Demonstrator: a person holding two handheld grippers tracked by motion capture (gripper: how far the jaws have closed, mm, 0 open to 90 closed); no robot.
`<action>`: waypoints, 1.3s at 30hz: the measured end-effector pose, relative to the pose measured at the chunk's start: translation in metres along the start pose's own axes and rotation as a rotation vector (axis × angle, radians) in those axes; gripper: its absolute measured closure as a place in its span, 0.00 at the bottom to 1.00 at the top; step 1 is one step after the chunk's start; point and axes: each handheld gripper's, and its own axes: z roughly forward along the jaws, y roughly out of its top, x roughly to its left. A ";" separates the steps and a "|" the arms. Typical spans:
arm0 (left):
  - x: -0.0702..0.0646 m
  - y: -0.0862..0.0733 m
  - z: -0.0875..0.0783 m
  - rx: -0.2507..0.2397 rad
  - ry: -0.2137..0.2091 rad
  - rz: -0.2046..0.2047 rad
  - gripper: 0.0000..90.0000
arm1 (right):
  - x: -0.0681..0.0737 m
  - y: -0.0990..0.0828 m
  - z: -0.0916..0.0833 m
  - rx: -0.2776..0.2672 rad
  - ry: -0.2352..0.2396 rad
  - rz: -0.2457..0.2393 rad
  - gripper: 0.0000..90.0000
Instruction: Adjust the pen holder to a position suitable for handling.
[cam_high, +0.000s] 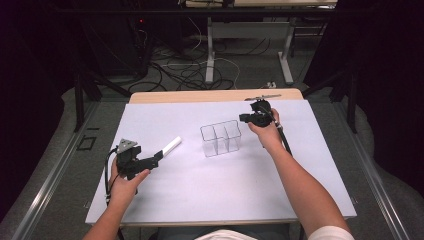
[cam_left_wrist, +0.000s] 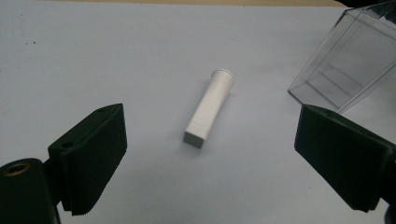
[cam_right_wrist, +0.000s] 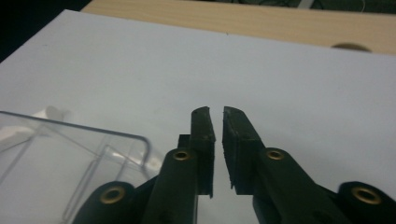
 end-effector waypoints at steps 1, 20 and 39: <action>0.000 0.000 0.000 0.000 0.001 -0.002 0.10 | -0.006 -0.002 0.009 0.032 0.015 0.040 0.97; 0.001 0.000 -0.001 0.001 0.007 -0.001 0.11 | -0.010 -0.014 0.032 0.197 0.166 0.079 1.00; -0.007 0.001 0.004 0.009 0.006 0.021 0.12 | 0.005 -0.035 0.010 0.305 0.132 0.064 1.00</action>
